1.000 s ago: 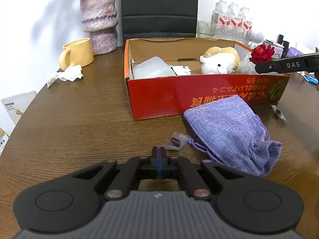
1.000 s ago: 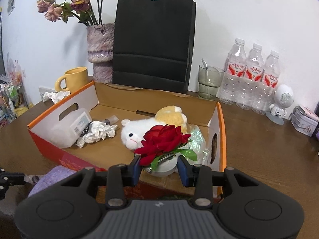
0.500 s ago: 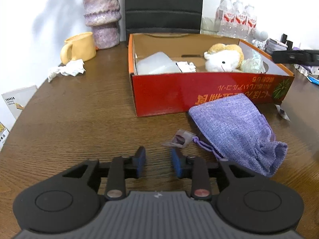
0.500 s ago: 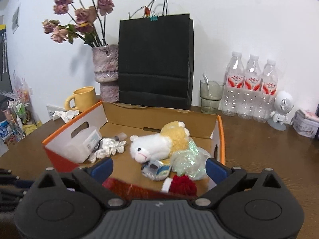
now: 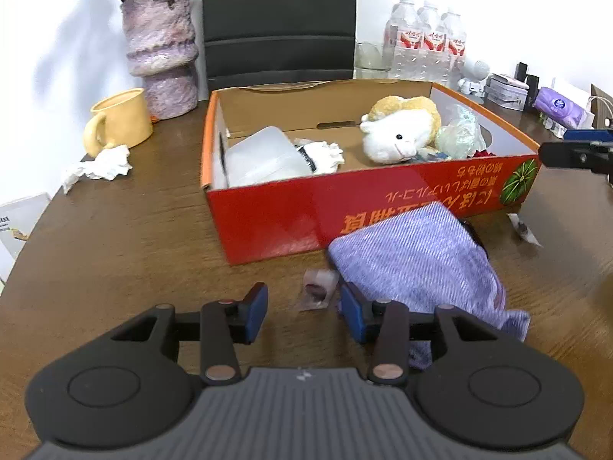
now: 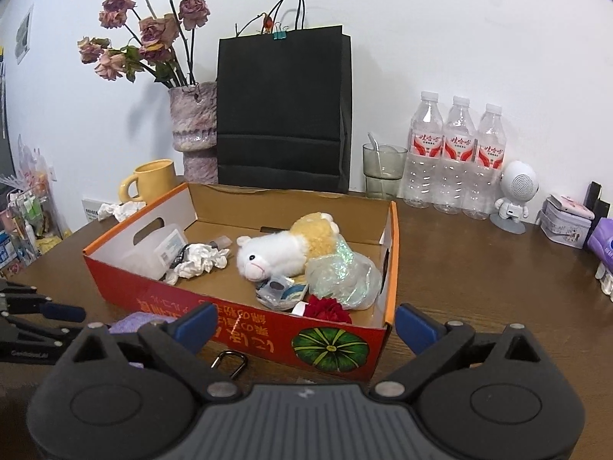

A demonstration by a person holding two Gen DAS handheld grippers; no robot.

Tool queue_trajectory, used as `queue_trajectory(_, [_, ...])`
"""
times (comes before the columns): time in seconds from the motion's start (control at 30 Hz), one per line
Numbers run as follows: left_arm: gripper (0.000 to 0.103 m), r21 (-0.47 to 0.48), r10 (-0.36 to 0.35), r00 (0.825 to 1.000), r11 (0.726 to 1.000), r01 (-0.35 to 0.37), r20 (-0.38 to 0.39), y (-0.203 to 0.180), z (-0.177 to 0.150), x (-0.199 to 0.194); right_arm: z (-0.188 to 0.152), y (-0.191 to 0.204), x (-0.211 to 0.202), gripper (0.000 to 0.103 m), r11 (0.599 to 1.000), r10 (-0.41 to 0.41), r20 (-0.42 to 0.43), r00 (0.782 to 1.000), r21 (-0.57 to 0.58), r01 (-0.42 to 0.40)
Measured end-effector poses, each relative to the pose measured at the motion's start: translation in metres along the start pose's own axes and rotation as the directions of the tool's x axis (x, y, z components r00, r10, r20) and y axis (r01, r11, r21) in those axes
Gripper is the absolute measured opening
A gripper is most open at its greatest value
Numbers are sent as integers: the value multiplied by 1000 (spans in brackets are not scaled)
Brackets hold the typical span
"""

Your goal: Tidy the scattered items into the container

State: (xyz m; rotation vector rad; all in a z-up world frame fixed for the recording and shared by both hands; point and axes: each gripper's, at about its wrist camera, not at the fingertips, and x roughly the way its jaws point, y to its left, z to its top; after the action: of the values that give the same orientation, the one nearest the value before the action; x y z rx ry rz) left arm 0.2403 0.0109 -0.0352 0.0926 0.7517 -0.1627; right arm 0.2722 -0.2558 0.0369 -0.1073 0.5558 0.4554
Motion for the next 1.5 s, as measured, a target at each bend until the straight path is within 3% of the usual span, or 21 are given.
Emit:
queue_trajectory(0.07, [40,13,22,1000,1000,-22,-5,-3,2,6,0,2,1,99,1000,4,-2,1000,0,-4])
queue_trajectory(0.23, [17,60,46,999,997,-45,-17,-7,0,18,-2,4,3,99,1000,16,4,1000,4,-16])
queue_trajectory(0.33, [14,72,42,999,997,-42,-7,-11,-4,14,-3,5,4,99,1000,19,1,1000,9,-19])
queue_trajectory(0.53, [13,-5,33,996,999,-33,78,-4,-14,-19,-5,8,-2,99,1000,21,8,1000,12,-21])
queue_trajectory(0.6, [13,-18,14,990,1000,-12,141,-2,-9,-42,-4,9,-5,99,1000,21,14,1000,9,-21])
queue_trajectory(0.7, [13,-22,3,965,1000,3,264,1,15,-72,1,12,-6,99,1000,15,24,1000,10,-16])
queue_trajectory(0.83, [13,-29,-10,932,999,21,362,1,63,-74,12,19,-7,99,999,25,53,998,19,-26])
queue_trajectory(0.97, [13,-65,-16,951,997,38,308,-8,100,-31,21,26,-1,99,1000,28,53,998,8,-29])
queue_trajectory(1.13, [16,-72,-1,978,997,16,210,-18,109,27,21,23,15,99,1000,20,26,999,12,-20])
queue_trajectory(1.17, [23,-79,4,980,997,11,199,-18,109,35,21,22,18,99,1000,19,24,1000,15,-20])
queue_trajectory(1.2, [44,-85,4,981,996,13,193,-17,109,40,20,20,21,99,1000,19,22,1000,17,-19])
queue_trajectory(1.27, [73,-95,2,980,995,17,197,-16,107,43,18,18,26,99,1000,21,19,1000,23,-21])
queue_trajectory(1.3, [82,-92,-1,977,995,21,211,-16,105,42,18,17,28,99,999,23,19,1000,27,-24])
queue_trajectory(1.4, [98,-87,9,967,996,14,253,-14,102,31,15,14,29,99,999,26,23,999,37,-27])
queue_trajectory(1.5, [102,-102,23,954,995,8,299,-12,94,11,12,14,26,99,999,25,29,999,42,-26])
